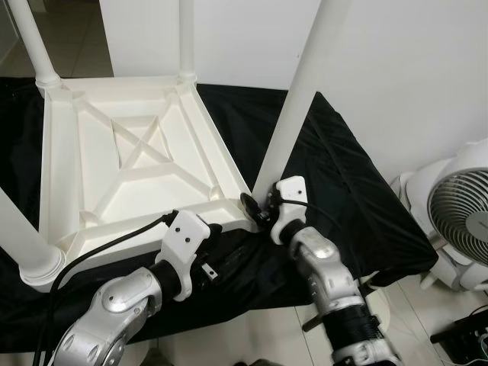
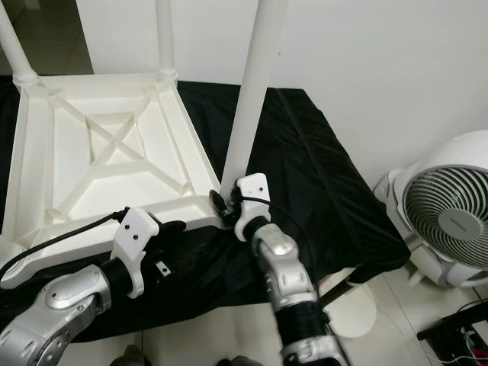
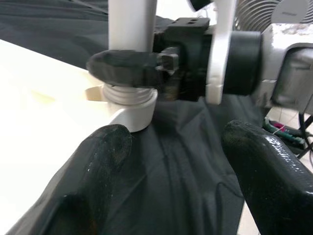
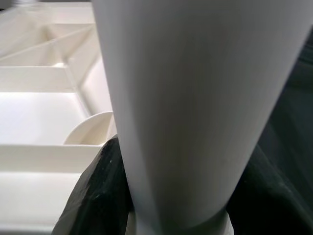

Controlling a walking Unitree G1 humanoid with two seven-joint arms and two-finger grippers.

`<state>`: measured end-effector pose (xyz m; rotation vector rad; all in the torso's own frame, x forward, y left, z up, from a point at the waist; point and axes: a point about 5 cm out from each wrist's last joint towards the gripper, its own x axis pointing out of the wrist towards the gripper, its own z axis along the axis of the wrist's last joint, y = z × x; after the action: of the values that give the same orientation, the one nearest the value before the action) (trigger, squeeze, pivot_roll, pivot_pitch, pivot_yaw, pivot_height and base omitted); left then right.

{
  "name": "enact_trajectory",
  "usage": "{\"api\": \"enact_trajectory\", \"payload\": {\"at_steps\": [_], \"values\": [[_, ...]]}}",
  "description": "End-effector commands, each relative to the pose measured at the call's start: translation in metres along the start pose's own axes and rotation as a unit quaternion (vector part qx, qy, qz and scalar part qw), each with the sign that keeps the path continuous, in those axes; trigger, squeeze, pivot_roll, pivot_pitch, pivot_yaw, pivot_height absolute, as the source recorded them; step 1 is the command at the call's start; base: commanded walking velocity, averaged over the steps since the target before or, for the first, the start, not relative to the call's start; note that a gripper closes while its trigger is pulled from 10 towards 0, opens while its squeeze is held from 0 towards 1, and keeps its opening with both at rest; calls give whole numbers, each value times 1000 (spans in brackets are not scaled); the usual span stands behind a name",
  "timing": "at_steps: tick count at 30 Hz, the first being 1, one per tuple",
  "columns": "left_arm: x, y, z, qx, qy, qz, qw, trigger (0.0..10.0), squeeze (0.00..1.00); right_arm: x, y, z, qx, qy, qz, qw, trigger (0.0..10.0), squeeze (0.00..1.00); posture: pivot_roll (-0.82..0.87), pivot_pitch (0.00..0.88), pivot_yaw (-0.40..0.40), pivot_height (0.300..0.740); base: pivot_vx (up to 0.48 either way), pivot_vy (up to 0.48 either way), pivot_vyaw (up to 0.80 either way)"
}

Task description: Building children table

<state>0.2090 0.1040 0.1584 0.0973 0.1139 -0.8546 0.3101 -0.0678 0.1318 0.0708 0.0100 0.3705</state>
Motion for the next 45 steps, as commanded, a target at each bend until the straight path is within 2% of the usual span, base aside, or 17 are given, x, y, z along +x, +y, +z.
{"api": "enact_trajectory", "payload": {"at_steps": [1, 3, 4, 5, 9, 14, 15, 16, 17, 22, 25, 35, 36, 37, 39, 40, 45], "values": [[0, -3, 0, 2, 0, 7, 1000, 10000, 0, -5, -1, -11, 1, 36, -33, 999, 10000, 0, 220, 61, -137, 740, 0, 0, 0], [0, -4, 0, 1, -1, 8, 1000, 10000, 0, -6, 1, -6, 9, 26, -30, 999, 10000, 0, 218, 57, -137, 740, 0, 0, 0], [0, -4, -1, 1, -1, 7, 1000, 10000, 0, -6, 0, -5, 10, 24, -30, 999, 10000, 765, 218, 56, -137, 740, 0, 0, 0], [0, -5, -1, 1, -1, 7, 1000, 10000, 0, -6, -1, -4, 12, 23, -27, 999, 10000, 1000, 217, 55, -138, 740, 0, 0, 0], [1, -4, -1, 2, -1, 7, 1000, 10000, 0, -7, -6, -2, 6, 18, -23, 1000, 10000, 1000, 216, 52, -137, 740, 0, 0, 0], [2, -3, -1, 3, -1, 6, 1000, 10000, 0, -7, -26, 1, -34, 26, -5, 999, 10000, 1000, 215, 47, -135, 740, 0, 0, 0], [2, -3, -1, 3, -1, 6, 1000, 10000, 0, -7, -28, 1, -42, 25, 6, 999, 10000, 357, 215, 46, -134, 740, 0, 0, 0], [2, -3, -1, 3, -1, 6, 1000, 10000, 0, -7, -28, 1, -42, 25, 6, 999, 10000, 357, 215, 46, -134, 740, 0, 0, 0], [2, -3, -1, 4, -1, 5, 1000, 10000, 0, -7, -31, 2, -43, 27, 24, 998, 10000, 0, 214, 45, -132, 740, 0, 0, 0], [2, -2, -2, 5, 1, 3, 1000, 10000, 0, -8, -35, 5, -52, 23, 104, 993, 10000, 0, 215, 43, -128, 740, 0, 0, 0], [1, -1, -1, 6, 2, 2, 1000, 10000, 0, -12, -34, 8, -86, 13, 209, 974, 10000, 0, 220, 41, -121, 740, 0, 0, 0], [-3, -3, -1, 8, 5, 3, 1000, 10000, 0, -6, -46, 4, -127, 37, 317, 939, 10000, 0, 235, 40, -118, 740, 0, 0, 0], [-3, -2, -1, 8, 5, 4, 1000, 10000, 0, -5, -47, 3, -128, 41, 323, 937, 5725, 0, 239, 39, -118, 740, 0, 0, 0], [-3, -3, -1, 8, 6, 4, 1000, 10000, 0, -5, -49, 2, -127, 44, 326, 936, 4784, 0, 239, 39, -118, 740, 0, 0, 0], [-4, -3, -1, 8, 6, 4, 1000, 10000, 0, -5, -50, 2, -127, 44, 332, 934, 4784, 0, 239, 39, -118, 740, 0, 0, 0], [-4, -3, -1, 8, 6, 4, 1000, 10000, 0, -4, -52, 1, -129, 44, 335, 932, 0, 0, 239, 39, -118, 740, 0, 0, 0], [-5, -3, -1, 8, 7, 4, 1000, 10000, 0, -4, -51, -1, -125, 44, 339, 931, 0, 0, 244, 37, -115, 740, 0, 0, 0]]}}
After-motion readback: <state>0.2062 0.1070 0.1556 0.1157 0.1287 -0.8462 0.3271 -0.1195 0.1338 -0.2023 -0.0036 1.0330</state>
